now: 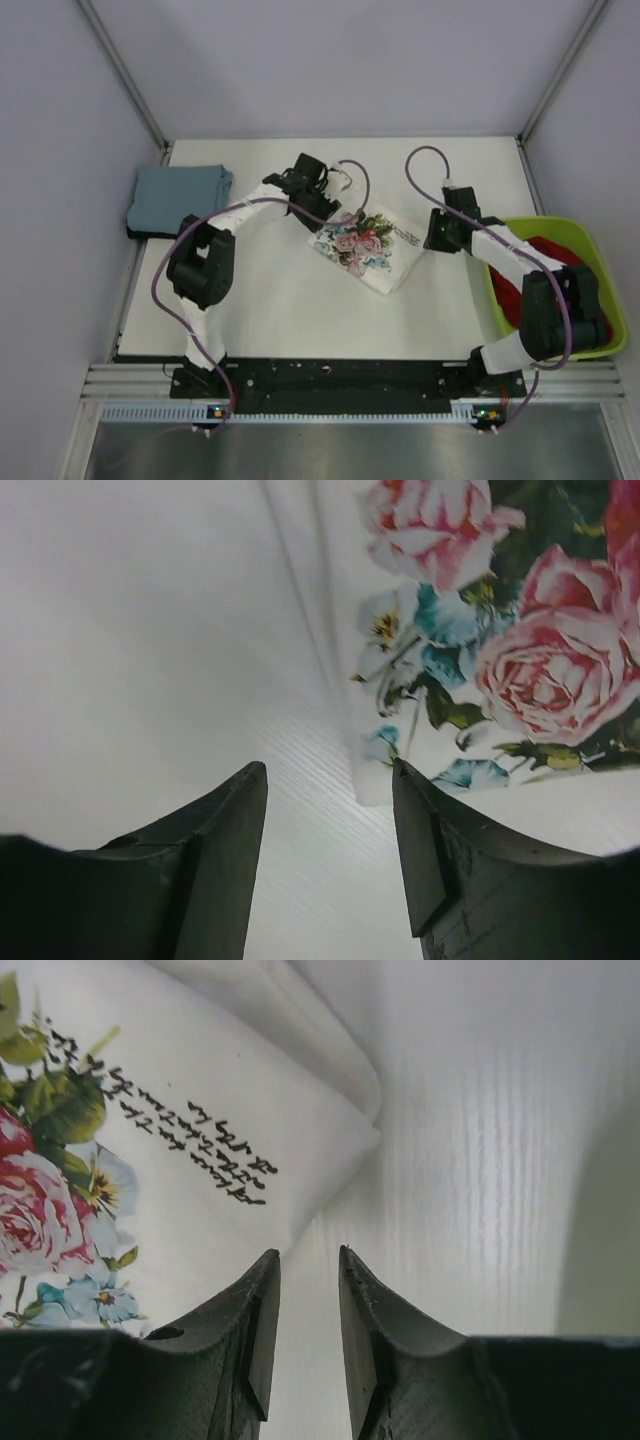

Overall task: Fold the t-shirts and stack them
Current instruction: Fold the long partially folded tshirt into a neat square, then put the neatly folded tshirt into the corner of the board with the left arm

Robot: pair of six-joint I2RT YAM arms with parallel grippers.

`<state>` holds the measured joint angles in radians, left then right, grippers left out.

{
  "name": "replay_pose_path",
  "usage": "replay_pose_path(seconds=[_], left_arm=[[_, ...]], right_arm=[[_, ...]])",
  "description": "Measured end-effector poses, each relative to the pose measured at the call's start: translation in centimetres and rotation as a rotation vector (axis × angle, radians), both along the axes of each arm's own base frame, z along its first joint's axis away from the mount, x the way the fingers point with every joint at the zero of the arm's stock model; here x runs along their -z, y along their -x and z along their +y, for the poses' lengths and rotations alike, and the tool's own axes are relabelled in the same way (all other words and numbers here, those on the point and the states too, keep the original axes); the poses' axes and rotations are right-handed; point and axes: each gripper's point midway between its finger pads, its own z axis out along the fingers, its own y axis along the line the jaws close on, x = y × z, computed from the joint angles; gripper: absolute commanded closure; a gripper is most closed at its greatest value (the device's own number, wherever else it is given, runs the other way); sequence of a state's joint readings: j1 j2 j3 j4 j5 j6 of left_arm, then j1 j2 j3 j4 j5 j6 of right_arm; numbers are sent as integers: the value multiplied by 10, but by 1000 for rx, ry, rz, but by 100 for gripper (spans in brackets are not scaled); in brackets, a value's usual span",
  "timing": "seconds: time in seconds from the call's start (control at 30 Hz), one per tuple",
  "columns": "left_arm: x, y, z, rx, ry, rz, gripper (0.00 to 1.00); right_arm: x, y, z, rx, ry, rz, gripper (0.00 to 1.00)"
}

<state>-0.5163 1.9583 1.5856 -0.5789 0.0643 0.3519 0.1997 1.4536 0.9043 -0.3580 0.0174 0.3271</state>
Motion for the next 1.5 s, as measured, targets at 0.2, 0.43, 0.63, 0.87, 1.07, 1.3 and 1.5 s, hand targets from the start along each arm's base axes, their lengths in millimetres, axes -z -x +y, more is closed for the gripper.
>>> replay_pose_path(seconds=[0.2,0.43,0.63,0.87,1.07,1.3,1.5], left_arm=[[60,54,12,11,-33,191,44],[73,59,34,-36,-106,169,45],[70,90,62,-41,-175,211,42],[6,45,64,-180,8,132,35],[-51,-34,33,-302,270,24,8],[15,-56,9,-387,338,210,2],[54,-69,13,-468,334,289,3]], right_arm=[[47,13,14,15,-76,151,78],[52,-68,42,-15,-141,134,79],[44,-136,69,-59,-201,65,71],[34,-132,66,-74,-170,61,62],[21,-107,61,-89,-165,55,47],[31,-86,58,-97,-163,93,38],[30,-85,65,-111,-205,96,37]])
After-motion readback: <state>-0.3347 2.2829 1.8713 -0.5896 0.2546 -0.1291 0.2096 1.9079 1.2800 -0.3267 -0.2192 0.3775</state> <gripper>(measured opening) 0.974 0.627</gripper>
